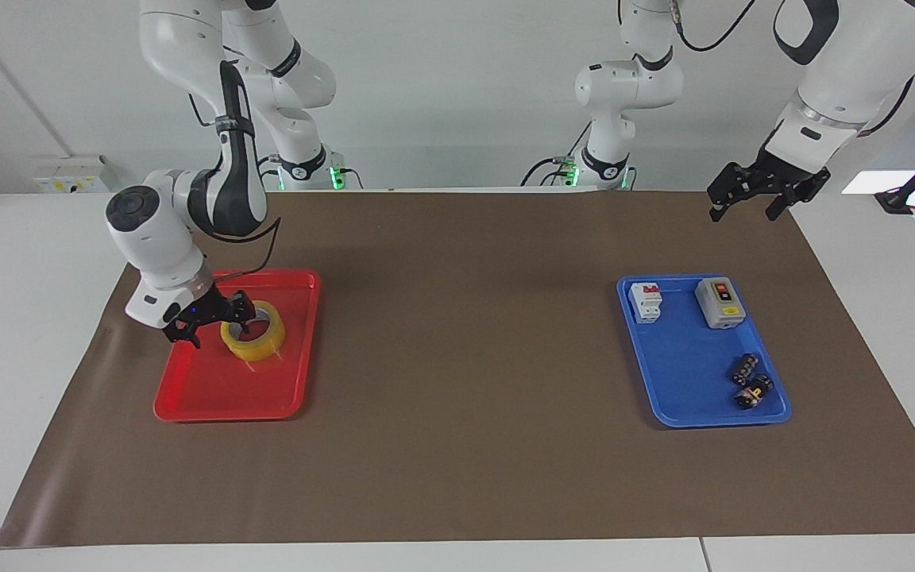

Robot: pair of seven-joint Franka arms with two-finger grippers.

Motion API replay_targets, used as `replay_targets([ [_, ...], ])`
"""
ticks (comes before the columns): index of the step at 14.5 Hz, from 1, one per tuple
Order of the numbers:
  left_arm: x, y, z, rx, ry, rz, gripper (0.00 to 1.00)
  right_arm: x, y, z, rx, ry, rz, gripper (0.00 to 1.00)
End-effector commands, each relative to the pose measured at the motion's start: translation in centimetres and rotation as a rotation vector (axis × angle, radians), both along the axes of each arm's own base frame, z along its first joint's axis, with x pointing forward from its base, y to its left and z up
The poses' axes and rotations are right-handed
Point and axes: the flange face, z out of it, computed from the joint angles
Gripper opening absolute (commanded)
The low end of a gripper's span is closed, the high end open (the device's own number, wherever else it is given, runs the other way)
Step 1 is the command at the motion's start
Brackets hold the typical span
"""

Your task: Place and move tape with both arms

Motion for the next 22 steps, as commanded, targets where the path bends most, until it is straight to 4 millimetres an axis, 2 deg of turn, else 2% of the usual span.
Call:
replay_targets([
  [1,-0.2,0.2,0.2,0.007,0.011,-0.007,1.0,-0.3,3.5,4.0,0.011,-0.017,-0.124,1.0],
  [4,-0.1,0.3,0.1,0.007,0.012,-0.006,1.0,-1.0,7.5,7.9,0.027,-0.028,-0.263,1.0],
  [6,-0.1,0.3,0.2,0.006,0.011,-0.006,1.0,-1.0,8.2,11.8,0.031,-0.022,-0.329,1.0],
  [9,-0.1,0.3,0.1,0.006,0.012,-0.007,1.0,-0.7,7.5,18.4,0.031,-0.001,-0.378,1.0],
  [10,-0.1,0.3,0.1,0.007,0.012,-0.006,1.0,-1.0,7.3,20.0,0.038,0.01,-0.385,1.0],
  [14,-0.1,0.3,0.1,0.007,0.012,-0.006,1.0,-3.3,5.9,26.4,0.04,0.04,-0.413,1.0],
  [15,-0.1,0.3,0.1,0.007,0.012,-0.006,1.0,-3.7,5.9,27.3,0.032,0.071,-0.418,1.0],
  [18,-0.1,0.3,0.1,0.007,0.012,-0.006,1.0,-4.1,6.2,27.3,0.025,0.103,-0.458,1.0],
  [22,-0.1,0.2,0.1,0.007,0.012,-0.007,1.0,-4.4,7.4,27.1,0.019,0.108,-0.425,1.0],
])
